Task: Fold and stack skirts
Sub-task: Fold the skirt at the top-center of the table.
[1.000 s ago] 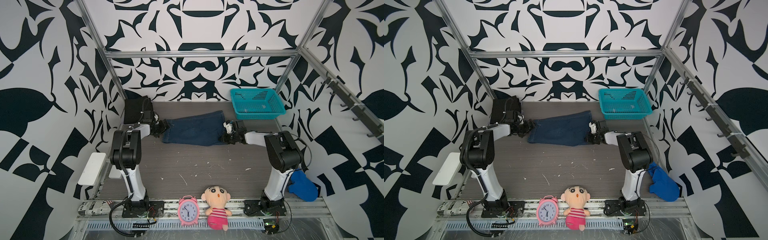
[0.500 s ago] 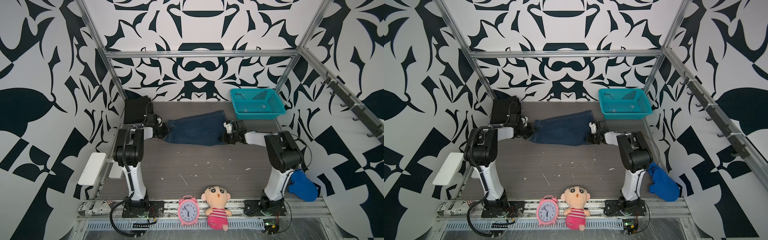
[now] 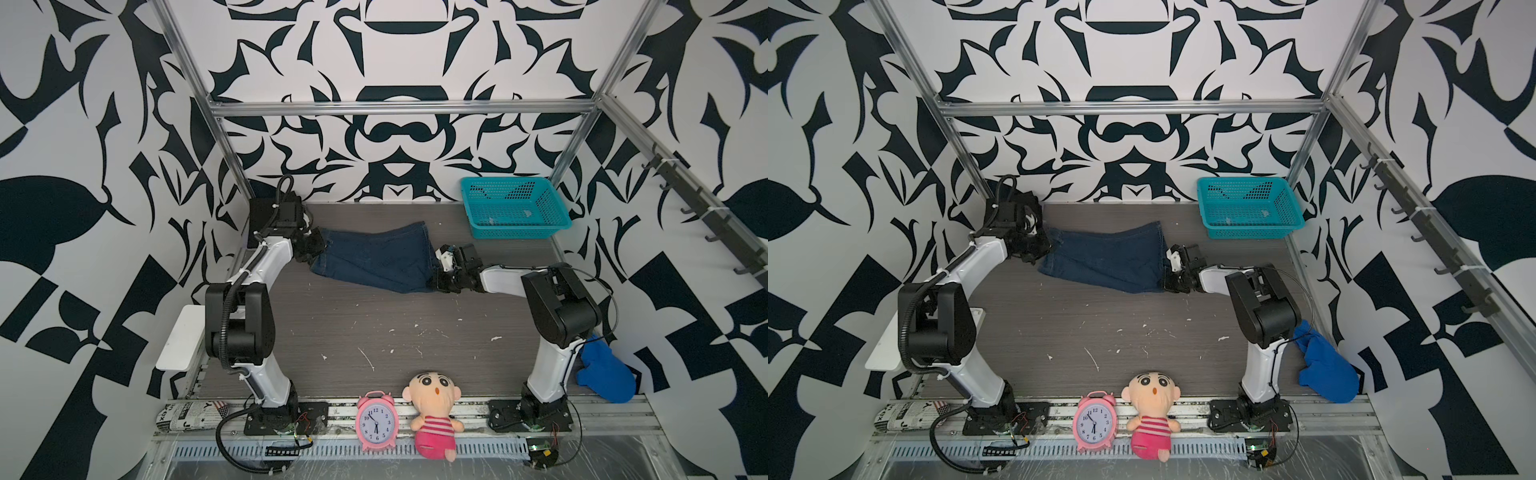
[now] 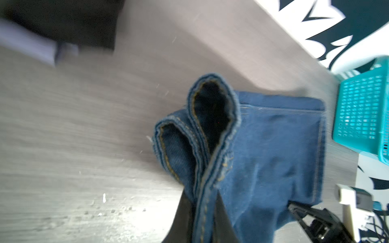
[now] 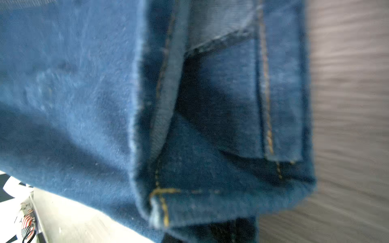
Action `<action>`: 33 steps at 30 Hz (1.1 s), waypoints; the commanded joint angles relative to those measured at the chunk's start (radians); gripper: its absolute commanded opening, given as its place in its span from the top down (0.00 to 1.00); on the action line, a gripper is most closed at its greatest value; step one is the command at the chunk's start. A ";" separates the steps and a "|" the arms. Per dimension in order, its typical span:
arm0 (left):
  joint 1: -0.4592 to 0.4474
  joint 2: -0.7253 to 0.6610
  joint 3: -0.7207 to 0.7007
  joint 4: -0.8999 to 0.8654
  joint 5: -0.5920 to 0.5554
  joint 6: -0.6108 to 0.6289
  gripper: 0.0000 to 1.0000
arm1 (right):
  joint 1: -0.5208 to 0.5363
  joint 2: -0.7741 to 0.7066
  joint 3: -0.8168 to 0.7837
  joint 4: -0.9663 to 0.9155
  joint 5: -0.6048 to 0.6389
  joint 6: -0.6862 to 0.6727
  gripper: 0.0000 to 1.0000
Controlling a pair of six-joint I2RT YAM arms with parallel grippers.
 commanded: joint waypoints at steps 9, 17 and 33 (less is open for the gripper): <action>-0.207 0.185 0.397 -0.321 -0.243 0.069 1.00 | 0.056 -0.015 0.008 0.003 -0.013 0.057 1.00; -0.288 0.238 0.520 -0.383 -0.329 0.085 1.00 | 0.046 -0.128 0.134 -0.142 -0.055 0.042 1.00; -0.409 0.423 0.816 -0.499 -0.394 0.064 1.00 | -0.081 0.070 0.411 -0.288 0.123 0.033 1.00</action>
